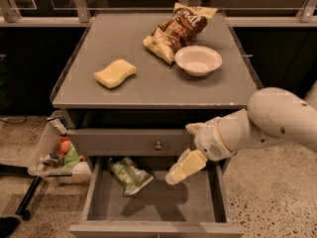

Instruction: Pick green jalapeno chip bag from middle drawer and place on counter

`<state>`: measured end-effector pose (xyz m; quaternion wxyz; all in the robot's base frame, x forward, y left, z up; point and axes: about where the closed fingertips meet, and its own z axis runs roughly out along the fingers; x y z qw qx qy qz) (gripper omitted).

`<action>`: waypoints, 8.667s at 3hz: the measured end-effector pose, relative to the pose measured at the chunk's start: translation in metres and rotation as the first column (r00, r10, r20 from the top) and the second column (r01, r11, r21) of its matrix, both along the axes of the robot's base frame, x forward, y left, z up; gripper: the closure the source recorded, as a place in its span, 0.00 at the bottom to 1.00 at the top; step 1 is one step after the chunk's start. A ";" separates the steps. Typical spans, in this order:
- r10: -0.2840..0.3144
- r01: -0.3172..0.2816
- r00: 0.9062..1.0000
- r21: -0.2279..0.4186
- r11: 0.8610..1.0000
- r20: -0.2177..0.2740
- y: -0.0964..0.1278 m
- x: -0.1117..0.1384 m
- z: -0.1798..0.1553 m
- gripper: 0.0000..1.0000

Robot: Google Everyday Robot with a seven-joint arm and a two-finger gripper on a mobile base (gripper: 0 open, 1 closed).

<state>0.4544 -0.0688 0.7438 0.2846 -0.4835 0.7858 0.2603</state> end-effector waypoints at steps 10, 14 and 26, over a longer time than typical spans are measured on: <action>-0.166 0.126 0.979 0.285 0.950 0.121 0.096 0.056 -0.297 0.00; -0.310 0.257 0.947 0.381 0.888 0.084 0.122 0.092 -0.346 0.00; -0.173 0.169 0.984 0.067 0.983 0.046 0.079 0.052 -0.337 1.00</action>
Offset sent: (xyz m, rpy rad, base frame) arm -0.1163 0.0632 -0.2228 0.2115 0.2317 -0.1861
